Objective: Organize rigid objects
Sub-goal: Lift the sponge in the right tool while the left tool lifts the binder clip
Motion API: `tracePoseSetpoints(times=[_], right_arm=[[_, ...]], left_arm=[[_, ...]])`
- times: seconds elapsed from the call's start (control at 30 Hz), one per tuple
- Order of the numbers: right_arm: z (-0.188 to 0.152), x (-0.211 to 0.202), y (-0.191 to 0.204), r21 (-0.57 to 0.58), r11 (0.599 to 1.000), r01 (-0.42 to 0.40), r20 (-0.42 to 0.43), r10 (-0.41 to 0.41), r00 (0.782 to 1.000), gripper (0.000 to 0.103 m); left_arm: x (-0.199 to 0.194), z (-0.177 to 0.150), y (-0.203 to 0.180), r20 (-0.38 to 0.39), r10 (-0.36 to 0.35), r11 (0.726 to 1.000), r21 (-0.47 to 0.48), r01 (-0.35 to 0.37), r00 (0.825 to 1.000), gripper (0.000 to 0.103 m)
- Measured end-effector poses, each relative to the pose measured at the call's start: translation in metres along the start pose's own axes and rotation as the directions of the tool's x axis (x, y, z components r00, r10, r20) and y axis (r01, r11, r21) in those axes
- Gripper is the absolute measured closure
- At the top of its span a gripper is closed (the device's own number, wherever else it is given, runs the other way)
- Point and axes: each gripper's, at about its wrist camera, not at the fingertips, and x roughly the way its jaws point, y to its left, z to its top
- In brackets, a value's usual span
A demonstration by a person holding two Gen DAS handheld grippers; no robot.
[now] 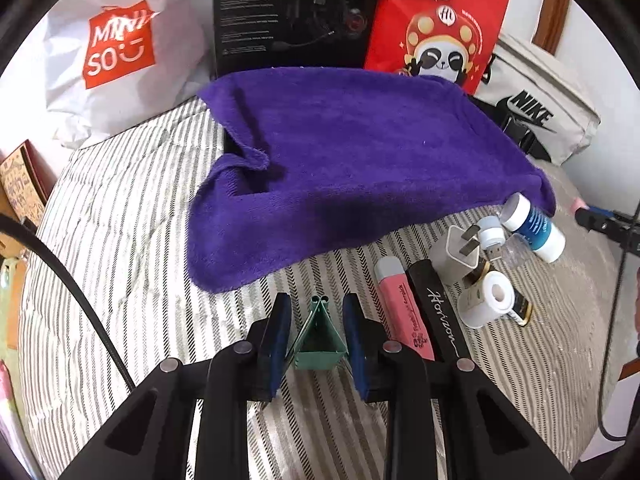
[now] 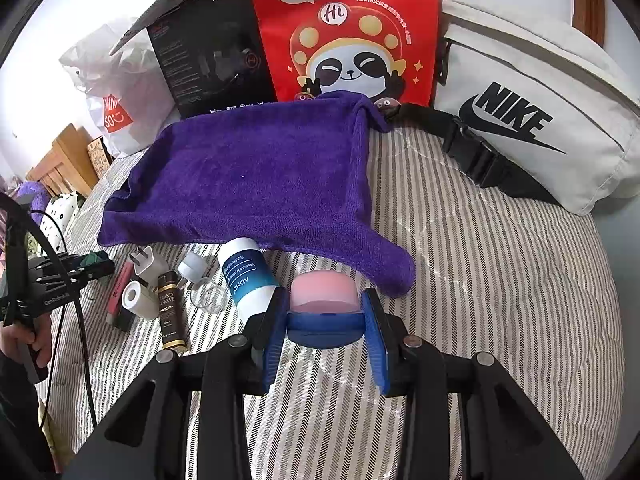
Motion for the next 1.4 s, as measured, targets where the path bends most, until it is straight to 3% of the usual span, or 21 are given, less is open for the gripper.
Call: tracePoseSetpoints(times=[0.3,0.43,0.53,0.73,1.17,1.4], right_arm=[[-0.004,0.003,0.009,-0.017,1.000,-0.015,-0.010,0.015,1.000,0.066],[-0.006,0.003,0.009,-0.015,1.000,-0.015,-0.016,0.015,1.000,0.066],[-0.008,0.002,0.010,-0.018,1.000,-0.013,-0.015,0.012,1.000,0.066],[-0.010,0.002,0.010,-0.014,1.000,-0.016,-0.017,0.016,1.000,0.066],[-0.011,-0.003,0.012,-0.018,1.000,-0.014,-0.016,0.013,1.000,0.066],[-0.012,-0.001,0.009,-0.015,1.000,-0.015,-0.023,0.014,1.000,0.066]], left_arm=[[-0.004,-0.018,-0.002,-0.029,0.037,0.999,0.030,-0.036,0.999,0.076],[-0.012,-0.028,-0.001,-0.027,0.022,1.000,0.014,-0.022,0.999,0.059],[-0.018,-0.033,-0.004,-0.025,0.052,0.998,0.035,-0.052,0.998,0.051],[-0.020,-0.041,0.000,-0.014,0.057,0.998,0.023,-0.056,0.998,0.059],[-0.024,-0.028,0.007,0.019,0.007,1.000,-0.016,-0.007,1.000,0.060],[-0.009,-0.026,-0.002,-0.021,0.052,0.998,0.038,-0.051,0.998,0.059]])
